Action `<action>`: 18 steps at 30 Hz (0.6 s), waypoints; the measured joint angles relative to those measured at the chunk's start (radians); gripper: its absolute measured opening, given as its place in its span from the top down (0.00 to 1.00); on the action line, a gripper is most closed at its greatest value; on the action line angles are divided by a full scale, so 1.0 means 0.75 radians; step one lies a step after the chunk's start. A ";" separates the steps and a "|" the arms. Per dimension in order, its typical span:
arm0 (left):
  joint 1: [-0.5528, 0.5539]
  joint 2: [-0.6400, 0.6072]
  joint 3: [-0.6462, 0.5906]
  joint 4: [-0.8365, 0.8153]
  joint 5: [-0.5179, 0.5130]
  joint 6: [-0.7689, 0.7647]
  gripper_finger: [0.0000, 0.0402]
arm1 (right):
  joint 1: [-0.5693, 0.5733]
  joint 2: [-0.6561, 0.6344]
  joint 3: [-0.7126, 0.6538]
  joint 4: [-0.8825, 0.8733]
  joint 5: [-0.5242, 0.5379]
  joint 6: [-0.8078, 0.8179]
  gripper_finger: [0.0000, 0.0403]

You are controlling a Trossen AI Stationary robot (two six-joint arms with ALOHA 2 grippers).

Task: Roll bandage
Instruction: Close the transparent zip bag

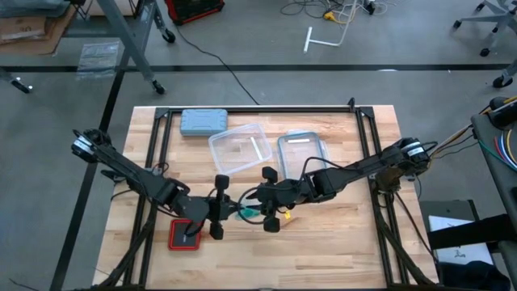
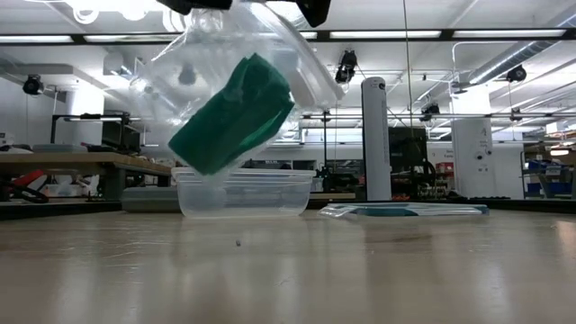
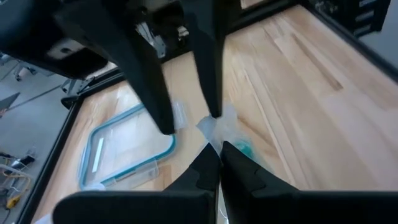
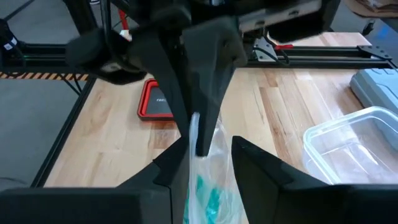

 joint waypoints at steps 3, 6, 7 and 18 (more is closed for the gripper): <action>0.000 0.028 0.000 0.000 0.001 0.035 1.00 | 0.000 0.000 0.000 0.000 -0.001 -0.004 0.71; 0.000 0.044 0.000 -0.001 0.002 0.068 1.00 | 0.000 0.000 0.000 -0.020 -0.003 -0.039 0.72; -0.001 0.046 0.000 -0.001 0.002 0.079 1.00 | -0.001 0.000 0.000 -0.032 -0.003 -0.056 0.73; -0.025 0.039 0.000 -0.001 0.003 0.128 1.00 | 0.012 -0.020 0.001 -0.100 -0.013 -0.102 0.74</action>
